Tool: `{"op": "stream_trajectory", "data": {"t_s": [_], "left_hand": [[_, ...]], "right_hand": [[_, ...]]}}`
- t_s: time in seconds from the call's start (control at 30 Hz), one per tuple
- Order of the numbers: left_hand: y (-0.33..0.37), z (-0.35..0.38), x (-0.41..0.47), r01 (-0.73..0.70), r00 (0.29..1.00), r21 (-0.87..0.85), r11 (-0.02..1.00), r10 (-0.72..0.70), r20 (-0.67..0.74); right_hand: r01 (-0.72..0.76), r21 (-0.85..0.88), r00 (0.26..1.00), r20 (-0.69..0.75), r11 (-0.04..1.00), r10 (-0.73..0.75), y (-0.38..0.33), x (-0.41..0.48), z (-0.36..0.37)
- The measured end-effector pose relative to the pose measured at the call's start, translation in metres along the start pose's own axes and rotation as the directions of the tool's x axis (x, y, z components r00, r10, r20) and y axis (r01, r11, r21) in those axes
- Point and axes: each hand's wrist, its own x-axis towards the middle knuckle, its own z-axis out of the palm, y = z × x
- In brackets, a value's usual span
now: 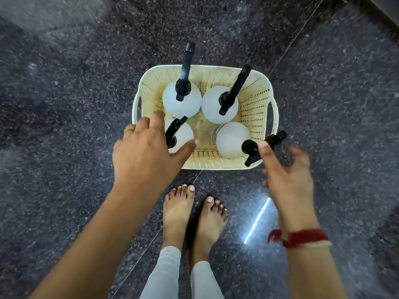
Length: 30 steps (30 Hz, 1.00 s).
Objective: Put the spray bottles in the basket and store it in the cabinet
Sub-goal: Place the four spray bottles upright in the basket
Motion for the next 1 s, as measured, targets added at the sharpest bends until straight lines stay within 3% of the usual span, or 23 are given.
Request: {"op": "stream_trajectory", "data": {"t_s": [0.07,0.13,0.27,0.33,0.37,0.43,0.5,0.63,0.77,0.87,1.0], "left_hand": [[0.010,-0.007,0.007,-0.024,0.997,-0.107,0.994,0.016,-0.073],[0.020,-0.009,0.019,-0.037,0.993,-0.138,0.990,0.021,-0.116],[0.035,-0.016,0.041,-0.113,0.972,-0.162,0.980,0.075,-0.221],[0.036,-0.022,0.058,-0.085,0.957,-0.183,0.979,0.029,-0.289],[0.034,-0.024,0.070,-0.027,0.968,-0.207,0.978,-0.026,-0.250],[0.033,-0.025,0.095,0.097,0.993,-0.199,0.975,-0.108,-0.042],[0.035,-0.019,0.112,0.059,0.994,-0.155,0.986,-0.044,0.096],[0.036,-0.009,0.119,-0.143,0.985,-0.124,0.982,0.154,0.083],[0.028,-0.004,0.115,-0.199,0.978,-0.139,0.970,0.206,0.036],[0.028,-0.003,0.113,-0.281,0.951,-0.154,0.947,0.296,0.087],[0.026,-0.010,0.111,-0.292,0.938,-0.153,0.944,0.314,0.146]], "right_hand": [[0.036,-0.009,0.998,0.042,0.999,-0.036,0.002,0.011,0.017],[0.096,-0.041,0.995,-0.021,0.995,-0.097,0.001,0.022,0.026],[0.064,-0.078,0.994,-0.085,0.995,-0.070,-0.001,0.039,0.029],[0.060,-0.119,0.995,-0.072,0.991,-0.069,-0.002,0.041,0.031],[0.058,-0.111,0.996,-0.058,0.992,-0.065,-0.003,0.041,0.033],[0.072,-0.102,0.997,-0.021,0.992,-0.074,-0.006,0.037,0.036],[0.118,-0.114,0.993,0.003,0.986,-0.118,-0.009,0.031,0.037],[0.199,-0.130,0.978,-0.028,0.971,-0.204,-0.018,0.016,0.045],[0.188,-0.151,0.976,-0.083,0.971,-0.202,-0.019,0.009,0.069],[0.155,-0.114,0.981,-0.101,0.981,-0.167,-0.016,0.009,0.082],[0.183,-0.155,0.983,-0.002,0.971,-0.186,-0.016,0.010,0.090]]}}
